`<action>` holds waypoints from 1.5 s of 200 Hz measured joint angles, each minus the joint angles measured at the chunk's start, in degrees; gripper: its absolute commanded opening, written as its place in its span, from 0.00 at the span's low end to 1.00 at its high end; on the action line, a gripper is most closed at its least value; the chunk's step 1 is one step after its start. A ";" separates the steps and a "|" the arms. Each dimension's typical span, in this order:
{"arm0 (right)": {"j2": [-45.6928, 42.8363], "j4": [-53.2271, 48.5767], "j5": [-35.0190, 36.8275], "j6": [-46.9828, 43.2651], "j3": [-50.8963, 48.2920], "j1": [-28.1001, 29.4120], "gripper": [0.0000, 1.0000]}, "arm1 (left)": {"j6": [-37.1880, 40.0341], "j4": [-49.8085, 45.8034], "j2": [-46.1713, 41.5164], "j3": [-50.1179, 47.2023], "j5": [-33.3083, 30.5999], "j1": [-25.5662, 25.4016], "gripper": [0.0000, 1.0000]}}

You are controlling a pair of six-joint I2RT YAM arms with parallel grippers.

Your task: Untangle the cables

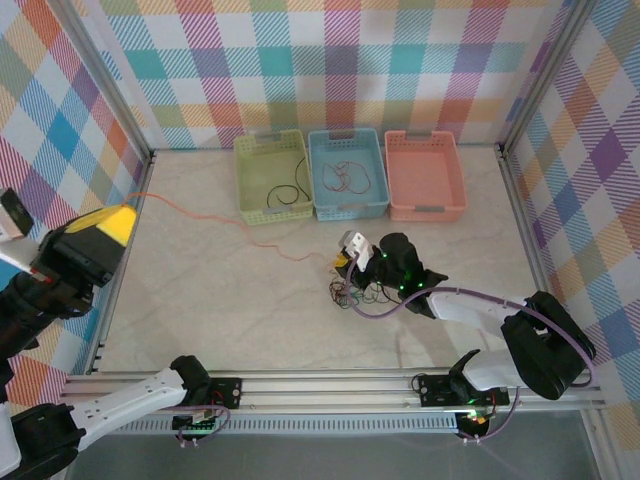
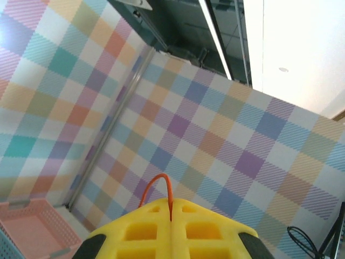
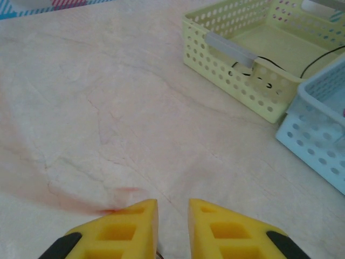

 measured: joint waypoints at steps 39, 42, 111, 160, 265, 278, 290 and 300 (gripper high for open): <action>0.52 -0.24 2.99 1.16 0.00 -1.42 0.19 | 1.25 -0.44 -0.07 -0.55 -1.64 0.00 0.00; 0.57 -0.28 3.19 1.27 0.00 -1.60 0.19 | 1.29 -0.52 -0.07 -0.57 -1.70 0.00 0.00; -0.66 1.31 0.28 3.08 -0.96 -3.17 0.35 | 2.75 -1.31 3.65 -0.09 -1.77 0.00 0.00; -6.19 9.88 -15.30 3.13 -4.13 -0.42 0.54 | 3.02 -2.62 8.24 2.43 -0.81 0.00 0.00; 1.70 9.94 -27.08 -2.62 1.64 5.25 0.51 | 2.97 -5.70 11.56 11.39 2.69 0.00 0.00; 3.85 8.98 -26.29 -3.04 3.78 5.31 0.47 | 2.97 -6.03 11.98 11.87 3.02 0.00 0.00; 5.99 8.28 -25.64 -3.06 5.64 5.31 0.44 | 2.97 -6.80 12.85 13.35 3.34 0.00 0.00; 7.69 8.07 -24.50 -2.91 6.75 5.31 0.39 | 2.97 -7.28 13.60 14.69 3.56 0.00 0.00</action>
